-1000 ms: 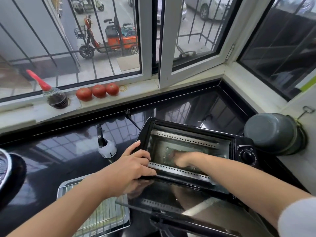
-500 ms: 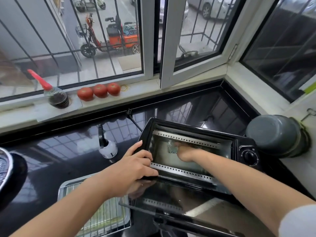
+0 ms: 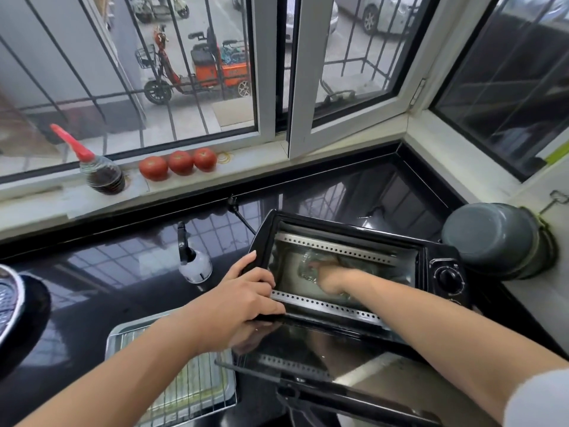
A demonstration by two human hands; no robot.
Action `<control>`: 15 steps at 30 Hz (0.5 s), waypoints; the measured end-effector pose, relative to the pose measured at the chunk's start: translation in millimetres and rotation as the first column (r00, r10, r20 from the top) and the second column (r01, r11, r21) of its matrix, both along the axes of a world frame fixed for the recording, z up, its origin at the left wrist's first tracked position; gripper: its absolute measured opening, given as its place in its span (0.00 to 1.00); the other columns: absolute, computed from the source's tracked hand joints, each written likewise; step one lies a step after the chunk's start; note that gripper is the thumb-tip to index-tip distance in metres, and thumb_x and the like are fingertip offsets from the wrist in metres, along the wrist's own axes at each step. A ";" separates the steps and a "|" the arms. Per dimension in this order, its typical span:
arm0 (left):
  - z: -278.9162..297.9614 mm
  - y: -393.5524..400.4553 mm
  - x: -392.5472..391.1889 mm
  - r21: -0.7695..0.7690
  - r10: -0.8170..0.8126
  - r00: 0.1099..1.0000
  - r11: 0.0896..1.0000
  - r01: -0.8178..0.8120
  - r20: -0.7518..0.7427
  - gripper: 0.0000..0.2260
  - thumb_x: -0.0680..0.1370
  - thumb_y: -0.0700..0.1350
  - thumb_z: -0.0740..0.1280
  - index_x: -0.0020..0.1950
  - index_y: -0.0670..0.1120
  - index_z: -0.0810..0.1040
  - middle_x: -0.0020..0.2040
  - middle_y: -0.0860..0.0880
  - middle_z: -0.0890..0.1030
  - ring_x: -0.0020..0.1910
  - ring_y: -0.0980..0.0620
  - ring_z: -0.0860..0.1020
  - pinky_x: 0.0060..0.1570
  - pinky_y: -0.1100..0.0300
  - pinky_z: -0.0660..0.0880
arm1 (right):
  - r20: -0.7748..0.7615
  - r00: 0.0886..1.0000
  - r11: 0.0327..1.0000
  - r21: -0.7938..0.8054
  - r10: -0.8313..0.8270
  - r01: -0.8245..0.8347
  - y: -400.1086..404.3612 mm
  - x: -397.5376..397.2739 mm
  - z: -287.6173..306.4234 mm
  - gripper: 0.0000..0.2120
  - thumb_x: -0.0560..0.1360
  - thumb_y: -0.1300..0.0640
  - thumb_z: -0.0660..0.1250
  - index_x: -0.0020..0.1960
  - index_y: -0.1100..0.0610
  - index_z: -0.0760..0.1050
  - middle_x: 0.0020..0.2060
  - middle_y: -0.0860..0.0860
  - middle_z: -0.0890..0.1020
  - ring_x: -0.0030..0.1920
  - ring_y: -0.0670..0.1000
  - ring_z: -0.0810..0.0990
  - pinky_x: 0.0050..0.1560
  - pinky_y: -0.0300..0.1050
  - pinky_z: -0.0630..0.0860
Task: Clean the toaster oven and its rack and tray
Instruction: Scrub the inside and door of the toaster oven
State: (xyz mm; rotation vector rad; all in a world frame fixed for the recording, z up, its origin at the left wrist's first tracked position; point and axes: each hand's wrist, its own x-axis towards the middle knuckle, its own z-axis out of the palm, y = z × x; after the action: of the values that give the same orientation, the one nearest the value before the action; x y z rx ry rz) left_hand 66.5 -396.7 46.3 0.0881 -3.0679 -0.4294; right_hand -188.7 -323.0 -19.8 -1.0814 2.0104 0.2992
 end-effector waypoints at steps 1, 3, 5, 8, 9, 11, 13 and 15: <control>0.0 -0.3 -1.3 0.004 0.004 1.000 1.000 -0.004 -0.014 0.18 0.77 0.51 0.57 0.60 0.63 0.81 0.42 0.61 0.75 0.65 0.58 0.70 0.80 0.46 0.40 | -0.056 0.996 0.997 0.031 0.066 -0.064 2.6 -1.6 0.3 0.25 0.79 0.70 0.53 0.76 0.63 0.63 0.76 0.58 0.64 0.71 0.60 0.67 0.67 0.45 0.69; -1.7 -1.8 -3.1 0.008 0.003 1.000 1.000 -0.003 -0.023 0.17 0.77 0.50 0.57 0.59 0.63 0.81 0.42 0.60 0.76 0.64 0.57 0.71 0.80 0.45 0.41 | -0.037 0.987 0.972 0.186 0.155 -0.145 13.8 -1.6 0.3 0.17 0.80 0.68 0.56 0.68 0.70 0.71 0.68 0.63 0.73 0.66 0.62 0.73 0.64 0.49 0.71; -4.4 -2.1 -2.3 -0.009 -0.010 1.000 1.000 0.010 -0.015 0.16 0.78 0.50 0.58 0.60 0.64 0.79 0.43 0.61 0.75 0.65 0.57 0.71 0.80 0.45 0.40 | 0.015 0.997 0.936 0.344 0.075 -0.076 22.1 -3.1 4.3 0.16 0.81 0.63 0.60 0.67 0.68 0.73 0.64 0.60 0.76 0.66 0.62 0.75 0.57 0.47 0.73; -5.1 -0.5 1.6 -0.037 -0.013 1.000 0.999 0.013 -0.017 0.16 0.78 0.50 0.58 0.61 0.64 0.78 0.44 0.62 0.74 0.66 0.57 0.70 0.80 0.45 0.40 | 0.103 0.994 0.969 0.241 0.029 -0.054 18.4 -13.9 10.4 0.21 0.80 0.64 0.59 0.73 0.62 0.68 0.69 0.60 0.72 0.64 0.60 0.76 0.52 0.50 0.77; -2.8 -0.7 1.3 -0.032 -0.018 1.000 0.999 0.017 -0.015 0.16 0.78 0.50 0.58 0.61 0.64 0.78 0.44 0.61 0.74 0.66 0.57 0.70 0.80 0.44 0.40 | 0.076 0.997 0.981 0.193 -0.005 -0.009 15.4 -15.5 10.0 0.25 0.81 0.66 0.56 0.78 0.59 0.62 0.73 0.59 0.68 0.64 0.59 0.75 0.51 0.49 0.77; -2.4 -1.7 -1.0 -0.012 -0.020 0.999 1.000 0.019 -0.038 0.17 0.77 0.50 0.57 0.60 0.63 0.80 0.43 0.61 0.74 0.65 0.57 0.70 0.80 0.43 0.43 | -0.018 0.999 0.999 0.007 -0.031 0.031 14.5 -12.2 8.2 0.30 0.81 0.66 0.56 0.81 0.56 0.51 0.76 0.59 0.63 0.64 0.60 0.74 0.57 0.48 0.74; -4.8 -2.0 -2.7 -0.009 -0.012 0.998 1.000 0.012 -0.059 0.15 0.78 0.51 0.59 0.59 0.62 0.81 0.42 0.61 0.75 0.64 0.57 0.72 0.79 0.43 0.44 | -0.050 0.999 1.000 0.015 0.004 -0.003 20.6 -8.2 4.9 0.28 0.81 0.63 0.59 0.79 0.60 0.56 0.75 0.62 0.64 0.70 0.62 0.69 0.68 0.51 0.68; -8.4 -1.6 -2.7 -0.017 -0.008 0.998 1.000 0.007 -0.068 0.11 0.81 0.53 0.62 0.60 0.63 0.80 0.42 0.61 0.75 0.64 0.57 0.73 0.80 0.43 0.44 | -0.008 0.985 0.965 0.203 0.170 -0.165 26.5 -2.6 2.8 0.23 0.81 0.64 0.60 0.75 0.65 0.63 0.72 0.62 0.68 0.68 0.62 0.71 0.65 0.54 0.71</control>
State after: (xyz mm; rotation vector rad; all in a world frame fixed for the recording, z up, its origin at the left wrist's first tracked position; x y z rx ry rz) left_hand 63.9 -398.4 37.9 0.0607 -3.0052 -0.3985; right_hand -191.3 -296.5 -17.1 -1.1234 1.8668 0.5955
